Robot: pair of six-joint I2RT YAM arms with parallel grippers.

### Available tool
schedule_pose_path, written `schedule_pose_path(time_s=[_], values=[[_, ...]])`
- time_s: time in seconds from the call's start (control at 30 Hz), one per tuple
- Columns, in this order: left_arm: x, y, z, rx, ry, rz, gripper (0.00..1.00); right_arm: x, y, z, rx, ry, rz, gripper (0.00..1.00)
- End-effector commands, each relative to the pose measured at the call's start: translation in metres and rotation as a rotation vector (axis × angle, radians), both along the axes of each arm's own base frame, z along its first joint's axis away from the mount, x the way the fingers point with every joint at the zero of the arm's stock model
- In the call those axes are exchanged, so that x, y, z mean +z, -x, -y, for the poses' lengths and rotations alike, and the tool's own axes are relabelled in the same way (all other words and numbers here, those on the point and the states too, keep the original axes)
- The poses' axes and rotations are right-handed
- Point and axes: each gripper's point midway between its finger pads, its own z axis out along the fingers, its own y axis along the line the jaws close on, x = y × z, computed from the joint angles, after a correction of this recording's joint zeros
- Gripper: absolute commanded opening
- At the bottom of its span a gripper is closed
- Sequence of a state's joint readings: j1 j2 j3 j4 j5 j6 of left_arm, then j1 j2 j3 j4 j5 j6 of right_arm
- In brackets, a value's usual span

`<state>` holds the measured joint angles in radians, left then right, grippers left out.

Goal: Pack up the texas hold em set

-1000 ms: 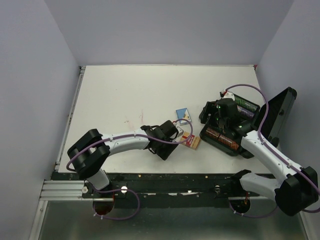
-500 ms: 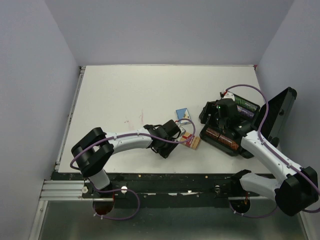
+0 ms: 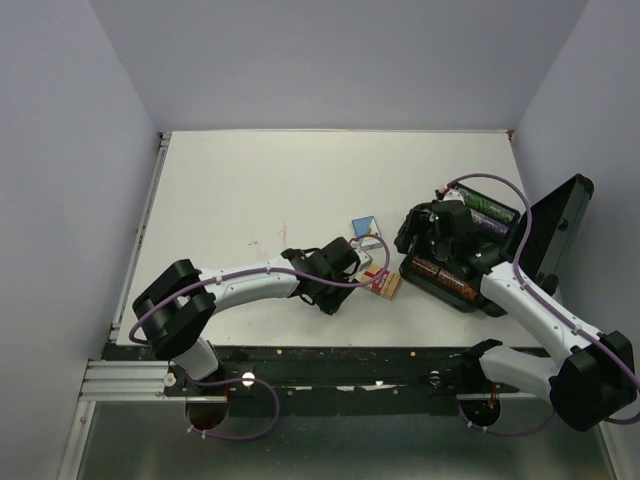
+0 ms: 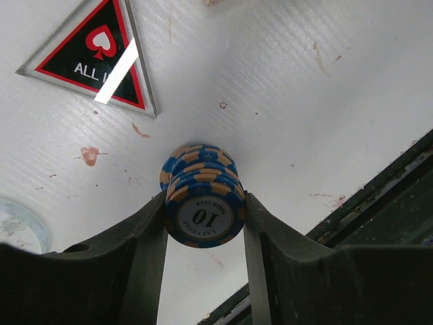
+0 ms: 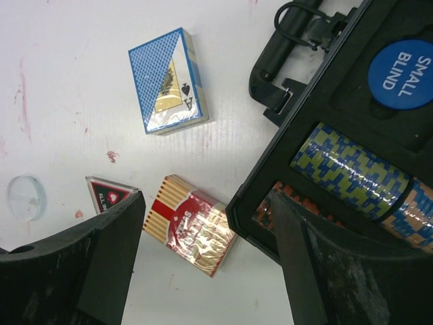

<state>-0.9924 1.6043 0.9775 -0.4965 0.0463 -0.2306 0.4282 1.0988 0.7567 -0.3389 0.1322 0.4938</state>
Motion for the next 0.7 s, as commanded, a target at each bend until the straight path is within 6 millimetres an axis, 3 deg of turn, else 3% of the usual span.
schedule_pose_path(time_s=[0.0, 0.17, 0.3, 0.47, 0.67], values=[[0.025, 0.0, 0.008, -0.046, 0.074, 0.045, 0.32, -0.016, 0.017, -0.014, 0.053, -0.071, -0.096, 0.83], [0.036, 0.003, 0.006, -0.077, 0.091, 0.059, 0.32, -0.031, 0.037, -0.034, 0.117, -0.177, -0.197, 0.82], [0.047, 0.009, 0.008, -0.119, 0.126, 0.069, 0.32, -0.035, 0.062, -0.067, 0.244, -0.362, -0.279, 0.78], [0.059, 0.017, 0.012, -0.178, 0.159, 0.093, 0.32, -0.02, 0.09, -0.107, 0.422, -0.646, -0.336, 0.72], [0.065, 0.027, 0.017, -0.237, 0.182, 0.11, 0.32, -0.017, 0.11, -0.124, 0.517, -0.735, -0.384, 0.72]])
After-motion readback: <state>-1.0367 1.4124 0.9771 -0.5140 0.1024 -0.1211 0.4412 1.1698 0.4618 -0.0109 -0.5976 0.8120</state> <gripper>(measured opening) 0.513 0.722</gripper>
